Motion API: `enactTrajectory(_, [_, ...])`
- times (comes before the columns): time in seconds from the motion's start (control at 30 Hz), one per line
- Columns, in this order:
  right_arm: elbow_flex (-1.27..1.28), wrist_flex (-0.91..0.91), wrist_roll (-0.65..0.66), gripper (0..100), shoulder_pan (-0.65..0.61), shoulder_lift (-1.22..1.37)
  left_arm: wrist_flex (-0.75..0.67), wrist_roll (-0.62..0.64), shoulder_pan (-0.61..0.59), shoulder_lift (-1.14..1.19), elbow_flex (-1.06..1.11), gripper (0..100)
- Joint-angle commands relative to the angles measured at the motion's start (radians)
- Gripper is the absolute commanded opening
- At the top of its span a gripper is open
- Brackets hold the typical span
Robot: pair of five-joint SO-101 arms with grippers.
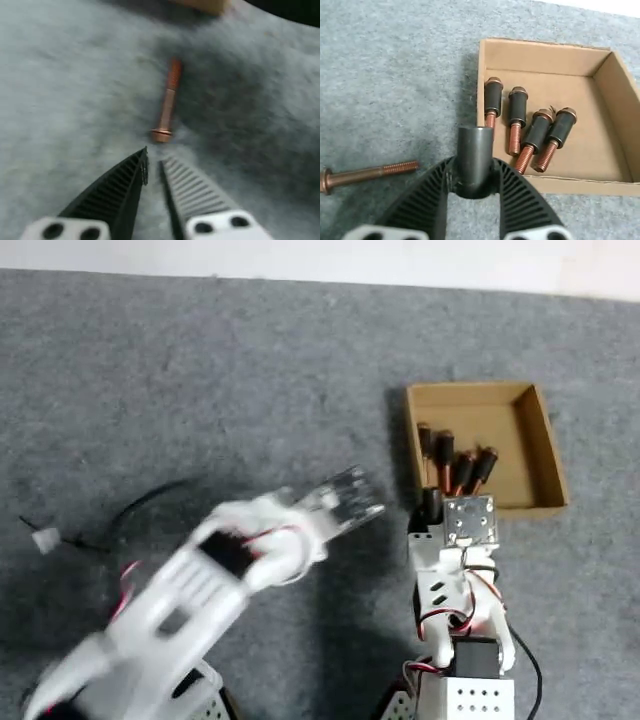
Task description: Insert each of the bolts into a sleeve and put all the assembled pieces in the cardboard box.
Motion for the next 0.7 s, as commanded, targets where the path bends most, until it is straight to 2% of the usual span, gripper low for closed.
enactTrajectory(0.0, [0.079,-0.001,0.009,0.5,0.007,-0.012,0.144,-0.034,0.050,0.337,-0.334,20])
enactTrajectory(0.13, [0.079,-0.001,0.009,0.5,0.007,-0.012,0.172,-0.144,0.039,0.481,-0.464,21])
enactTrajectory(0.37, [0.077,-0.001,0.009,0.5,0.007,-0.012,0.167,-0.196,-0.010,0.668,-0.568,21])
enactTrajectory(0.67, [0.077,-0.001,0.009,0.5,0.007,-0.012,0.087,-0.232,-0.088,0.894,-0.633,21])
